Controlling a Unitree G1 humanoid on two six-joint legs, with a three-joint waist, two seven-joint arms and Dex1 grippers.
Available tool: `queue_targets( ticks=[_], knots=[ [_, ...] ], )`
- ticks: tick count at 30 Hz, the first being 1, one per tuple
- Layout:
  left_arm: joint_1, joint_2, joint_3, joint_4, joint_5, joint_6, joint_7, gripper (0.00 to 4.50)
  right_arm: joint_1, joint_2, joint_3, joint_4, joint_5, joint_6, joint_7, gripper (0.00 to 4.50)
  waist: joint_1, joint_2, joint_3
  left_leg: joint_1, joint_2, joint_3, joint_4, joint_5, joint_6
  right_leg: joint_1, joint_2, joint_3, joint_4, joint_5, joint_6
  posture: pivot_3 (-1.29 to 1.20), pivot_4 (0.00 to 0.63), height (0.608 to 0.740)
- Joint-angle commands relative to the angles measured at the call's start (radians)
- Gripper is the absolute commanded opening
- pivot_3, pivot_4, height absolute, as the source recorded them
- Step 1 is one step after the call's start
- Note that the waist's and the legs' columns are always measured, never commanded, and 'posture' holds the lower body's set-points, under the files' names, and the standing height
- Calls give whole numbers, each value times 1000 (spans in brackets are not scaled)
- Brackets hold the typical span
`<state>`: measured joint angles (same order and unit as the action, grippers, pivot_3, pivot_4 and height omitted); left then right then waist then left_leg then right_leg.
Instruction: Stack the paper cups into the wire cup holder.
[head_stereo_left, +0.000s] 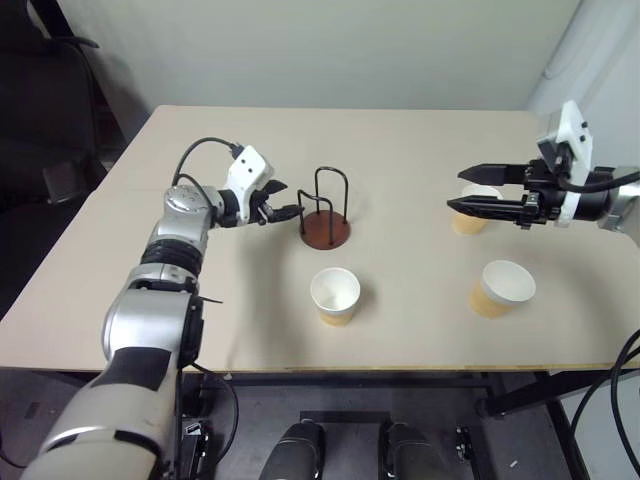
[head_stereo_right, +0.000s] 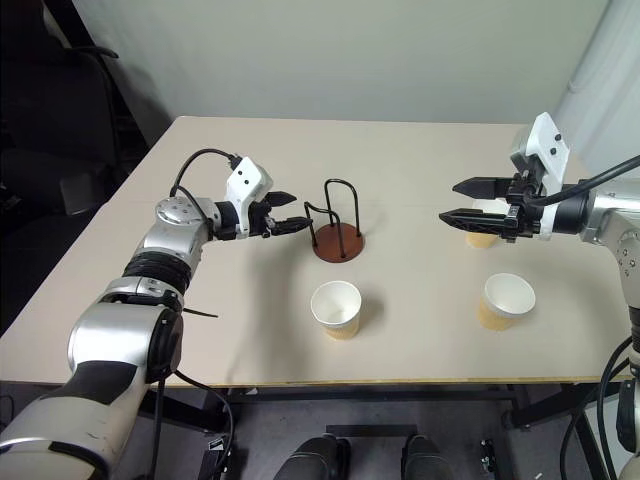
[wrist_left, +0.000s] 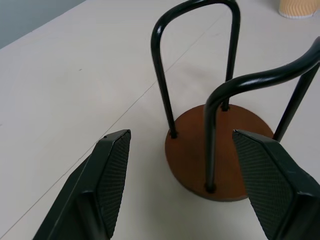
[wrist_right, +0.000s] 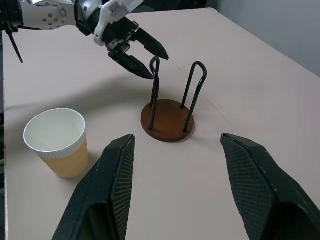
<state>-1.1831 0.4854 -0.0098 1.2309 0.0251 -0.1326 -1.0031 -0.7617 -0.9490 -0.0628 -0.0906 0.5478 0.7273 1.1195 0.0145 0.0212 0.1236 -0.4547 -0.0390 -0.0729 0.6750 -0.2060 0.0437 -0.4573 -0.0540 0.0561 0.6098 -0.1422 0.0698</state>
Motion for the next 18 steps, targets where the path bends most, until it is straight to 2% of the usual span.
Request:
queue_targets(
  ticks=[1,18],
  knots=[
    [-43,-7,22,7,-7,-16,24,3456,-8,-20,-50,-27,10,-10,-6,2738,0,0,0,0,0,0,0,0,0,0,0,0,0,0,0,0,150,740],
    [-60,-95,26,63,3,-24,130,3456,2,-21,-57,-51,21,2,-30,2738,3,0,0,0,0,0,0,0,0,0,0,0,0,1,1,0,150,740]
  ],
)
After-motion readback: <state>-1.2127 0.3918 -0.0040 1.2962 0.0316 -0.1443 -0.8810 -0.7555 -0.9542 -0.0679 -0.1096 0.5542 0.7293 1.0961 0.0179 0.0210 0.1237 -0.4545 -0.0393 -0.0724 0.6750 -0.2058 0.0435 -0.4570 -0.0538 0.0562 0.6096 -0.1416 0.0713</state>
